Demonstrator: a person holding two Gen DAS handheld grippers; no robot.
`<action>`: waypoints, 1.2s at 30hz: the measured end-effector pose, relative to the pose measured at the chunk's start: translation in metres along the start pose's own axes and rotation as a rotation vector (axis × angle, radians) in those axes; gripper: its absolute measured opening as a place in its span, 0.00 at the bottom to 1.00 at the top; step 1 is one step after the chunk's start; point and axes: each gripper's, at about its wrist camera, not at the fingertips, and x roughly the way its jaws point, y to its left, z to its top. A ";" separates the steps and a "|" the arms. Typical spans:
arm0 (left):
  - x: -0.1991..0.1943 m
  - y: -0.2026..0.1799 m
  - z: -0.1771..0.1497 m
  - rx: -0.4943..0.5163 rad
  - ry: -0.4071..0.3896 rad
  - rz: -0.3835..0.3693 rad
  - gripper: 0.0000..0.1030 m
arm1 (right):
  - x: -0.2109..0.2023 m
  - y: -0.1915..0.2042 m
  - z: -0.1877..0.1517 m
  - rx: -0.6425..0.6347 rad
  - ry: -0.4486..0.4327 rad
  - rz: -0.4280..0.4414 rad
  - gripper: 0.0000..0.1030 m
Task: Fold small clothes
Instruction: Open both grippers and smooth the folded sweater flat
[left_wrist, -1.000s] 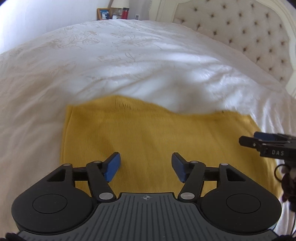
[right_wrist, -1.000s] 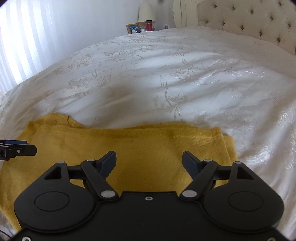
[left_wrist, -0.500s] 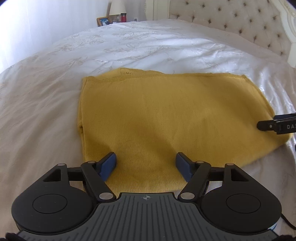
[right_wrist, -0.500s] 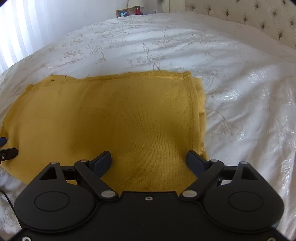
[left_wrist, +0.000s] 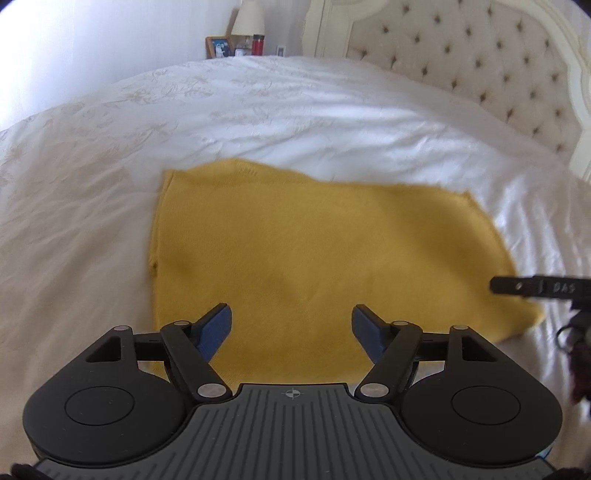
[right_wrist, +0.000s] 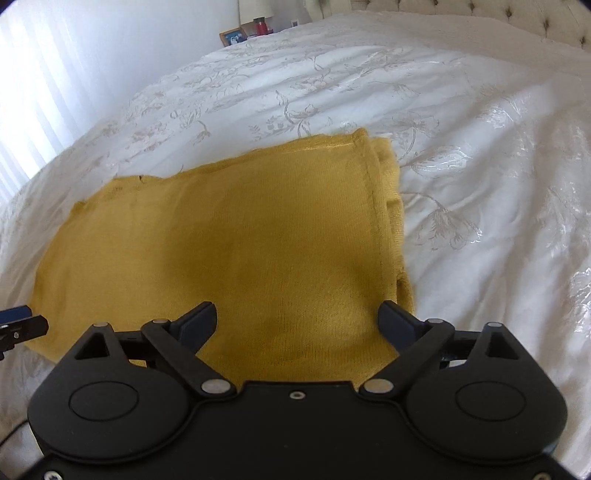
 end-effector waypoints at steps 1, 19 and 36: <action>-0.001 -0.004 0.005 -0.013 -0.015 -0.016 0.69 | -0.001 -0.005 0.001 0.031 -0.010 0.017 0.93; 0.096 -0.067 0.068 0.065 -0.003 0.159 0.68 | -0.023 -0.076 0.014 0.370 -0.257 0.045 1.00; 0.129 -0.076 0.064 0.148 0.137 0.210 0.70 | 0.000 -0.084 0.019 0.381 -0.225 0.069 1.00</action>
